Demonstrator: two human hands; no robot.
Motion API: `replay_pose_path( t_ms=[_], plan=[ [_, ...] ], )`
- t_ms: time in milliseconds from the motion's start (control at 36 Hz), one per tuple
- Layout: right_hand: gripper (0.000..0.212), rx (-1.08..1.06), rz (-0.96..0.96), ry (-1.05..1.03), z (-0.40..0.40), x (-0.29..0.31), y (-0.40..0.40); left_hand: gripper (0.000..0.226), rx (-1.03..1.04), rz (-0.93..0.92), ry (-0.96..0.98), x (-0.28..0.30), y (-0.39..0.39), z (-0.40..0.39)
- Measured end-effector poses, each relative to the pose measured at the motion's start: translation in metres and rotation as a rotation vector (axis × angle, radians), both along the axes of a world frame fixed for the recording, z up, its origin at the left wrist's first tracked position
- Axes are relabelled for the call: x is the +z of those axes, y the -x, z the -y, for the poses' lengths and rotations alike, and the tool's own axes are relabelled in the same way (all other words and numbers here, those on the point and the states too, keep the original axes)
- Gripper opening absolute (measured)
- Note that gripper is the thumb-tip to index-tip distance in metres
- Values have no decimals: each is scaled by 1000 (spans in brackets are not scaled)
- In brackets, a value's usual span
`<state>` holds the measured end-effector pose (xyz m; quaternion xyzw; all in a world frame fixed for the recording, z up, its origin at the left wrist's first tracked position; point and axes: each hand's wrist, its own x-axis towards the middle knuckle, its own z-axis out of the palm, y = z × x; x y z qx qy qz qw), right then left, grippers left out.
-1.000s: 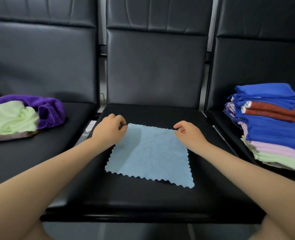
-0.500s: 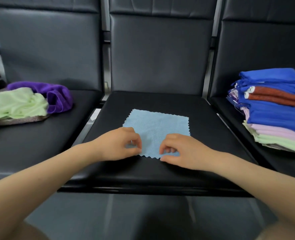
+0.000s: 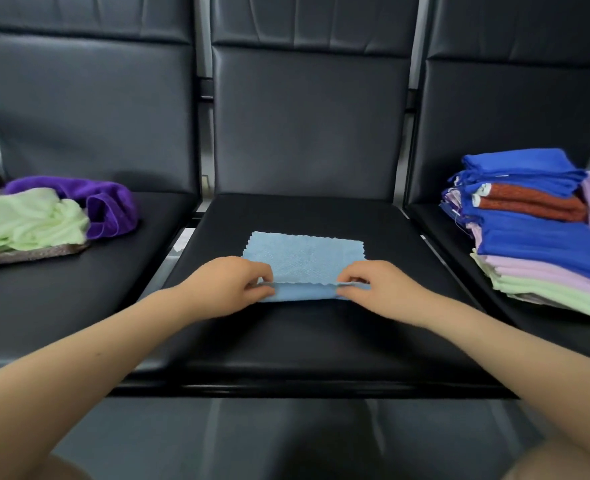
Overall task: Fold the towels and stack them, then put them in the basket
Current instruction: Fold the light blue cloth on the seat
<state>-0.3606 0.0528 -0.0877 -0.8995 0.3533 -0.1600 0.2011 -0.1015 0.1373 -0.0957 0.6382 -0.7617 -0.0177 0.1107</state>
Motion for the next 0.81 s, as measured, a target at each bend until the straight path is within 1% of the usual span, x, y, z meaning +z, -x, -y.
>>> replay_pose_path(
  t_ms=[83, 139, 250, 333, 389, 472, 556, 667, 806],
  plan=[
    [28, -67, 86, -90, 3, 1, 6, 16, -9, -159, -10, -2, -8, -2],
    [36, -104, 110, -156, 3, 2, 10, 15, 15, -277, 15, -2, -10, -5],
    [33, -136, 157, -220, -1, 9, 19, 13, 118, -465, 10, 3, -8, -12],
    [31, -142, 199, -332, -3, 12, 23, 18, 151, -537, -4, 8, -3, -17],
    [34, -138, 172, -360, -1, 12, 25, 13, 150, -494, -23, 9, -1, -17],
    [36, -135, 113, -340, 0, 12, 26, 9, 145, -391, -30, 9, 1, -15],
    [35, -152, 79, -291, 4, 12, 25, 9, 170, -359, -30, 9, 0, -9],
    [36, -196, 61, -264, 17, 12, 20, 14, 198, -339, 20, 14, -2, 5],
    [29, -255, 91, -167, 31, 13, 9, 8, 248, -296, 68, 17, -4, 25]
  ],
)
